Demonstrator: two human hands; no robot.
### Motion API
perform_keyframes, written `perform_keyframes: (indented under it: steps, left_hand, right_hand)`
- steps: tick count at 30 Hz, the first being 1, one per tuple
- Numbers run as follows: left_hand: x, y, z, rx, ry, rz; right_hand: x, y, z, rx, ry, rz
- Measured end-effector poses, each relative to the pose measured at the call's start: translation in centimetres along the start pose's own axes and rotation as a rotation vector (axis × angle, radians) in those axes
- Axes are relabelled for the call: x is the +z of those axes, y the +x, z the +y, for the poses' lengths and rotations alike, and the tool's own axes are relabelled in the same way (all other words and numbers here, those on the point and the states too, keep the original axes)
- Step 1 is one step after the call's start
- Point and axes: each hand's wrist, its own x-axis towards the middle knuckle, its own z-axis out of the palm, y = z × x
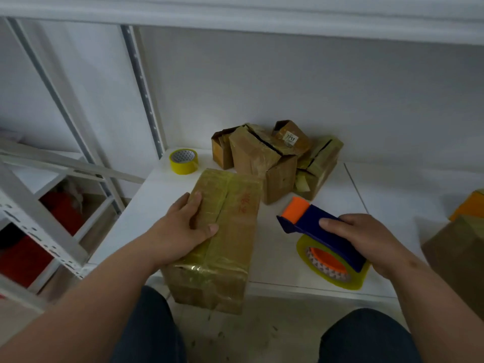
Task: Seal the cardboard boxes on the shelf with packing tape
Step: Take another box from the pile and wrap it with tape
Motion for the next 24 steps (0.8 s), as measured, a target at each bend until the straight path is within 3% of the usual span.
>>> perform_keyframes:
  steps: [7, 9, 11, 13, 14, 17, 20, 24]
  left_hand:
    - [1.7, 1.9, 2.0, -0.029, -0.172, 0.189]
    - [1.9, 2.2, 3.1, -0.028, -0.106, 0.258]
    - [1.7, 1.7, 4.4, 0.059, 0.049, 0.42]
    - [1.4, 0.1, 5.9, 0.159, -0.076, 0.469]
    - [1.3, -0.8, 6.6, 0.183, -0.244, 0.382]
    - [1.8, -3.5, 8.0, 0.132, -0.861, -0.086]
    - [2.7, -4.7, 8.1, 0.098, -0.997, -0.316]
    - [3.5, -5.5, 7.7, 0.069, -1.156, -0.471]
  right_hand:
    - [-0.3, -3.4, -0.2, -0.189, 0.005, 0.088]
    - [-0.8, -4.4, -0.4, -0.248, 0.001, 0.103]
    - [-1.2, -5.3, -0.6, -0.303, 0.014, 0.122]
    - [-1.3, -6.2, -0.5, -0.352, 0.055, 0.141]
    - [-1.3, -6.6, -0.5, -0.371, 0.068, 0.146]
    - [-0.4, -7.9, -0.4, -0.401, 0.114, 0.121]
    - [0.7, -8.8, -0.5, -0.405, 0.169, 0.081]
    - [1.4, -9.1, -0.4, -0.415, 0.189, 0.029]
